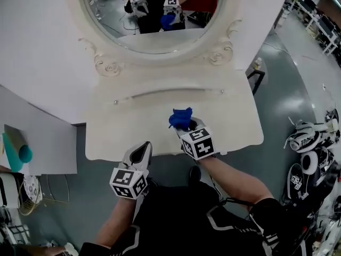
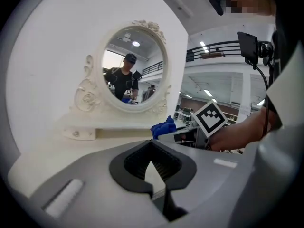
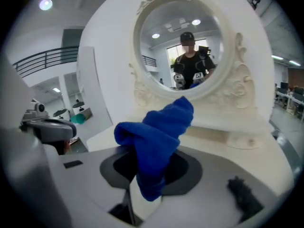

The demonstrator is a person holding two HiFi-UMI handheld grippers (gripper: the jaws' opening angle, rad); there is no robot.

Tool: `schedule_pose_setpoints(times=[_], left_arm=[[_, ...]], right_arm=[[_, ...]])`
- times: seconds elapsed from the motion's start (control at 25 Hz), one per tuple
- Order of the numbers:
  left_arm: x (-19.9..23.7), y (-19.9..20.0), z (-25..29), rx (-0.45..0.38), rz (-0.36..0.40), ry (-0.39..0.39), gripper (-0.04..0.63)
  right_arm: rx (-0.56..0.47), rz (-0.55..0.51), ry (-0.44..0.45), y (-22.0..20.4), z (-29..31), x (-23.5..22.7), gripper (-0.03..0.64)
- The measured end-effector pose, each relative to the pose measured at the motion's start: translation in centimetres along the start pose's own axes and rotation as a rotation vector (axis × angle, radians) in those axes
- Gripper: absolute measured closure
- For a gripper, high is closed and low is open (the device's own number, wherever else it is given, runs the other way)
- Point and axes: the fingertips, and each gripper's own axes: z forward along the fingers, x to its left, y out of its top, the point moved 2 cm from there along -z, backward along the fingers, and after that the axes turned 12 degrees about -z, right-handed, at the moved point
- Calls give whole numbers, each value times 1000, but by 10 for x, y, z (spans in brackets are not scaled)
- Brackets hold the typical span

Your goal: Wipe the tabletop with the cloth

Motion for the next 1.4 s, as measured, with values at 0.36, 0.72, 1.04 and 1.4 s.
schedule_pose_setpoints(times=[0.36, 0.72, 1.04, 1.4], left_arm=[[144, -5, -158, -180, -183, 336, 586], [223, -30, -280, -231, -275, 529, 586], [246, -58, -331, -210, -297, 584, 586], [250, -67, -339, -204, -319, 586, 586]], right_arm=[[28, -197, 364, 53, 119, 204, 492], [62, -257, 491, 63, 213, 359, 492], [134, -294, 467, 43, 278, 430, 492], [167, -384, 414, 27, 277, 428, 492]])
